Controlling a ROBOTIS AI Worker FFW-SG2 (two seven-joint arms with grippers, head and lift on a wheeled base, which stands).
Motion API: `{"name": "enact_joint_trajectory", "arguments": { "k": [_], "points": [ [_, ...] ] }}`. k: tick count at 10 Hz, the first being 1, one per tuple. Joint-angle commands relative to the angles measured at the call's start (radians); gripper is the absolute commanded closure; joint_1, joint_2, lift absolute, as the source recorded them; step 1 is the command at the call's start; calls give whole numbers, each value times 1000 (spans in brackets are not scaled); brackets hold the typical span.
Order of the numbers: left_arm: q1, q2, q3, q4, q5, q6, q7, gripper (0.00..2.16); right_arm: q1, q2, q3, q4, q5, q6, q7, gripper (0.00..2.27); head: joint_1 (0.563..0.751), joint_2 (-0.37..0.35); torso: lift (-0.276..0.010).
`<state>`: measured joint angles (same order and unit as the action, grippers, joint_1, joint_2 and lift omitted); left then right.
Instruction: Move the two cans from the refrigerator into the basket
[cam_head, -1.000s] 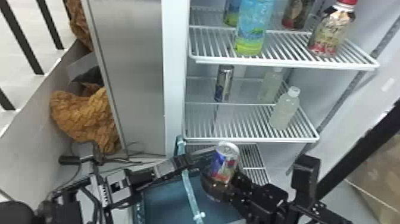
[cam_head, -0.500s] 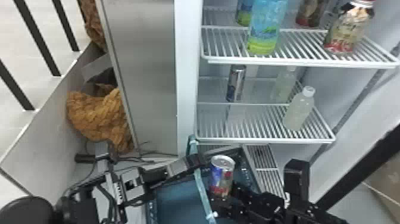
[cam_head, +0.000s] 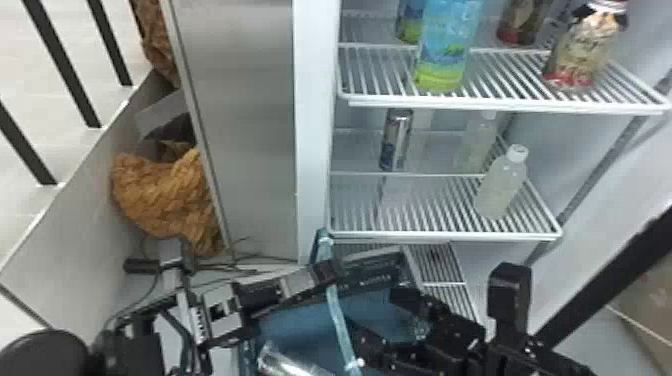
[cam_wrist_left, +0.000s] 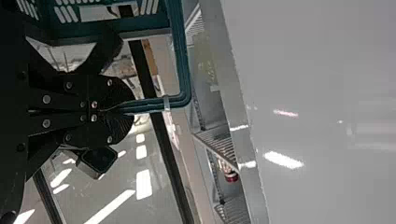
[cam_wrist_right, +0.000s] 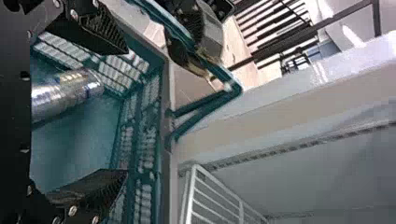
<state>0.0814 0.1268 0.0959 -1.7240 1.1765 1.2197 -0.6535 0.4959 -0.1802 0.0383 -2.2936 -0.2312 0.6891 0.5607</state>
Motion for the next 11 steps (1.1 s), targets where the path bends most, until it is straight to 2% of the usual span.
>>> {"name": "enact_joint_trajectory", "arguments": {
  "k": [1, 5, 11],
  "points": [
    [0, 2, 0, 0, 0, 0, 0, 1210, 0, 13, -56, -7, 10, -78, -12, 130, 695, -90, -219],
    [0, 4, -2, 0, 0, 2, 0, 1210, -35, 22, -138, 20, 16, -208, -50, 130, 695, -176, -219],
    [2, 2, -2, 0, 2, 2, 0, 1210, -79, 68, -172, 110, 48, -390, -168, 121, 695, -237, -219]
  ]
}}
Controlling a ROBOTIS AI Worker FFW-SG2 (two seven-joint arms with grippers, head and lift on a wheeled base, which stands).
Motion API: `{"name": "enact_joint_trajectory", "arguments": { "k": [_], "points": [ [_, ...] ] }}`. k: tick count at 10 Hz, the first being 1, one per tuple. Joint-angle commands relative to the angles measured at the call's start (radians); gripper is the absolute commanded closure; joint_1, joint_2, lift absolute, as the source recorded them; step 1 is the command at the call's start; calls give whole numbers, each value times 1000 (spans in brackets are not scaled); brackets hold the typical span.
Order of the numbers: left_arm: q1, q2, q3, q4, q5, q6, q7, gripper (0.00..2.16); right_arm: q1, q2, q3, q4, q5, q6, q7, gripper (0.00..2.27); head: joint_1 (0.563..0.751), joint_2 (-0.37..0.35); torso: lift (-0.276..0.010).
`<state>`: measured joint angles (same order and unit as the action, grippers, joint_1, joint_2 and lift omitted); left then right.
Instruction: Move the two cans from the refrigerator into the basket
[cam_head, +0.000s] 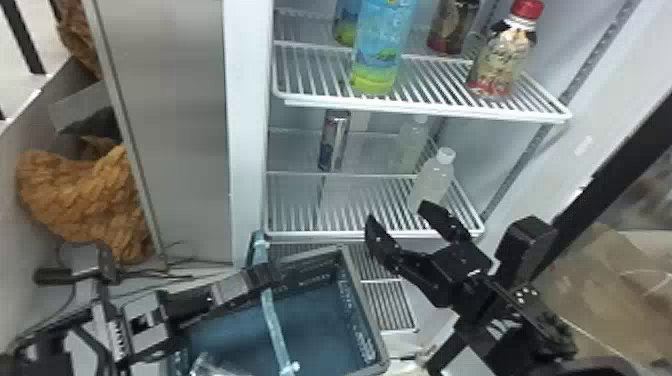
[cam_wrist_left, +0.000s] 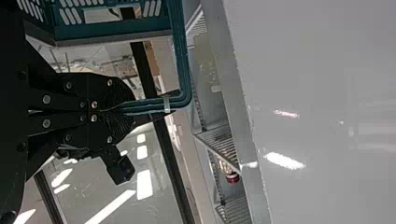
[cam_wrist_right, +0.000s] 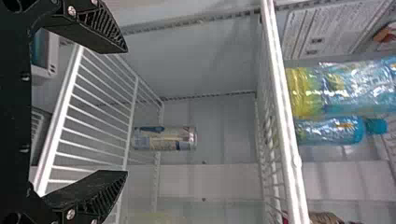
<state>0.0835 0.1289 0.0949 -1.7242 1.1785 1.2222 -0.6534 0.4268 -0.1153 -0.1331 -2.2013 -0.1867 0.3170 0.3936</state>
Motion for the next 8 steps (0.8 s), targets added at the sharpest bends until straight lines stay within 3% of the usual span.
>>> {"name": "enact_joint_trajectory", "arguments": {
  "k": [1, 8],
  "points": [
    [0, 0, -1, 0, -2, 0, 0, 1210, -24, 6, -1, 40, 9, -45, -12, 121, 695, -244, -219],
    [-3, -2, -3, 0, -4, 0, 0, 1210, -169, 34, 31, 254, 35, -167, -98, 119, 695, -266, -219]
  ]
}}
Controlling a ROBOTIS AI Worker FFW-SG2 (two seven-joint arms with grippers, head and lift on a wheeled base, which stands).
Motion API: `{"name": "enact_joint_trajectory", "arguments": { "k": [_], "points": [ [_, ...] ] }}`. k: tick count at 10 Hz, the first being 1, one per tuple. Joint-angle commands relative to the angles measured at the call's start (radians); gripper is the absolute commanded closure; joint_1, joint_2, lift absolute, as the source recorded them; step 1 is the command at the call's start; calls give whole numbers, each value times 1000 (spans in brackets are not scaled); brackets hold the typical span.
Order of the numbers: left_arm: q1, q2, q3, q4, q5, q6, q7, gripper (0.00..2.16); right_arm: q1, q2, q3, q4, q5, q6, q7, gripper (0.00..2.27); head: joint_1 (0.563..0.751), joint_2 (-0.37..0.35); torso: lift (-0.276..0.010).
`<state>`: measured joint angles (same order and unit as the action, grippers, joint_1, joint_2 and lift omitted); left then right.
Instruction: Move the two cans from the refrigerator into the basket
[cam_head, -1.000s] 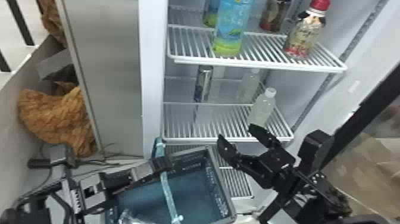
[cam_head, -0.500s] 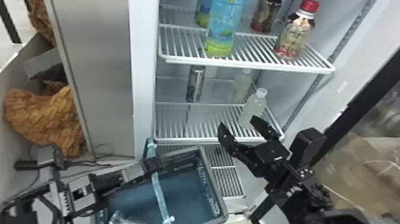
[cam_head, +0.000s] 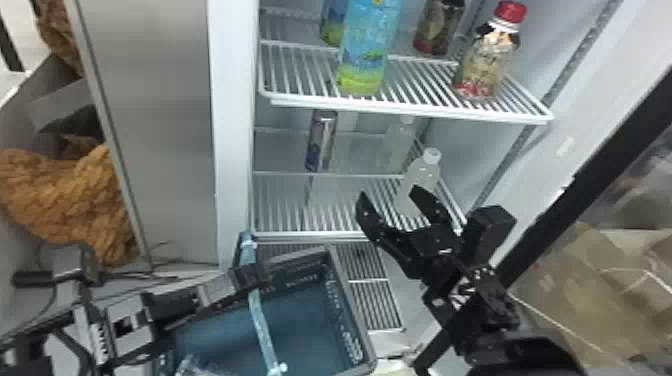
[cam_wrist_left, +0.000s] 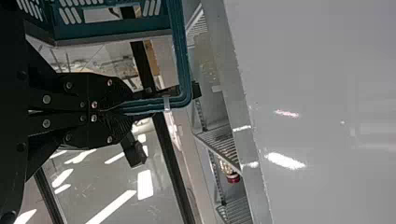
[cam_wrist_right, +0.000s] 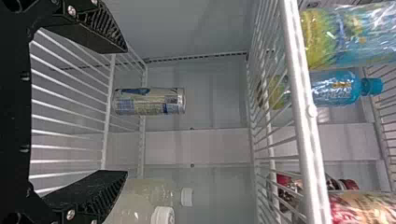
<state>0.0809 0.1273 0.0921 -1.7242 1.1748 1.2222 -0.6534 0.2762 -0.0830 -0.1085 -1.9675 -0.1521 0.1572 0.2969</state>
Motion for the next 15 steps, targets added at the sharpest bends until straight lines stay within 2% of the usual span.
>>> {"name": "enact_joint_trajectory", "arguments": {
  "k": [1, 15],
  "points": [
    [0, 0, 0, 0, 0, 0, 0, 1210, -43, 2, 19, 47, 3, -12, -10, 119, 695, -260, -219],
    [2, 5, -2, 2, 0, 2, 1, 1210, -428, 8, 138, 484, 38, -20, -94, 125, 695, -193, -219]
  ]
}}
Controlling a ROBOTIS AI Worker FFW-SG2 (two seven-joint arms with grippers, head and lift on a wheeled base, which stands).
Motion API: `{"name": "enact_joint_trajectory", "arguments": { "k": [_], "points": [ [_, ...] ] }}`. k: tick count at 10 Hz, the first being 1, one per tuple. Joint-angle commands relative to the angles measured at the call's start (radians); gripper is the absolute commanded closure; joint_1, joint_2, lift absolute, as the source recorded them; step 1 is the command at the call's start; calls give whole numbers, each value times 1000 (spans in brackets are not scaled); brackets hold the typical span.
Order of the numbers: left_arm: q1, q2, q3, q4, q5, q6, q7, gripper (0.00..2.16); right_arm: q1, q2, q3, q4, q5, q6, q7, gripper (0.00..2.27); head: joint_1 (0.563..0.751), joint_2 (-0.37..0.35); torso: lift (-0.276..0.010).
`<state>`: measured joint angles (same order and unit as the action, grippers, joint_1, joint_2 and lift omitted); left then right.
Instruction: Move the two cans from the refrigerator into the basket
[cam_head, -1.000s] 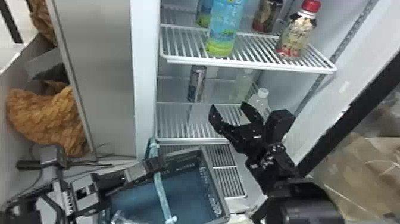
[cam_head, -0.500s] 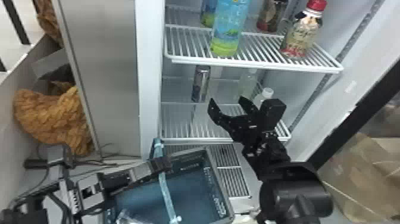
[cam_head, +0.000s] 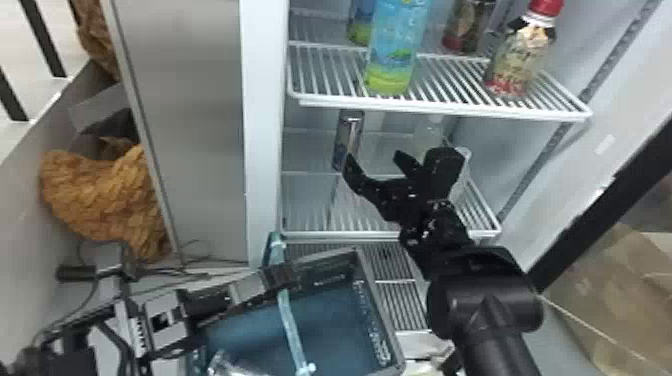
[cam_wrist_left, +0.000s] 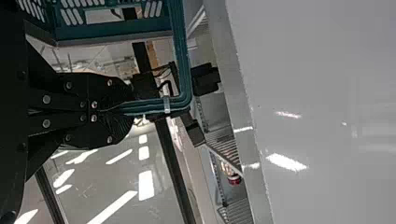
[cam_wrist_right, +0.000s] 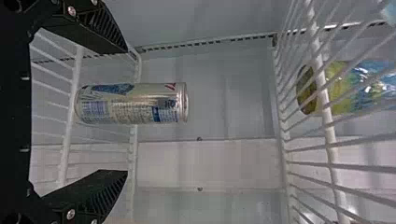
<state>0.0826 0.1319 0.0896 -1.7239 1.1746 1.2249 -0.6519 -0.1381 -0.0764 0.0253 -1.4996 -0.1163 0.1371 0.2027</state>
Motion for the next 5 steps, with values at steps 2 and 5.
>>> {"name": "enact_joint_trajectory", "arguments": {
  "k": [2, 5],
  "points": [
    [1, 2, -2, 5, 0, 2, 0, 1210, -58, 6, 15, 70, 21, 0, -9, 125, 695, -185, -219],
    [-2, 3, -4, 7, 2, 2, 0, 1210, -125, 12, 19, 161, 50, 0, -22, 125, 695, -180, -219]
  ]
}}
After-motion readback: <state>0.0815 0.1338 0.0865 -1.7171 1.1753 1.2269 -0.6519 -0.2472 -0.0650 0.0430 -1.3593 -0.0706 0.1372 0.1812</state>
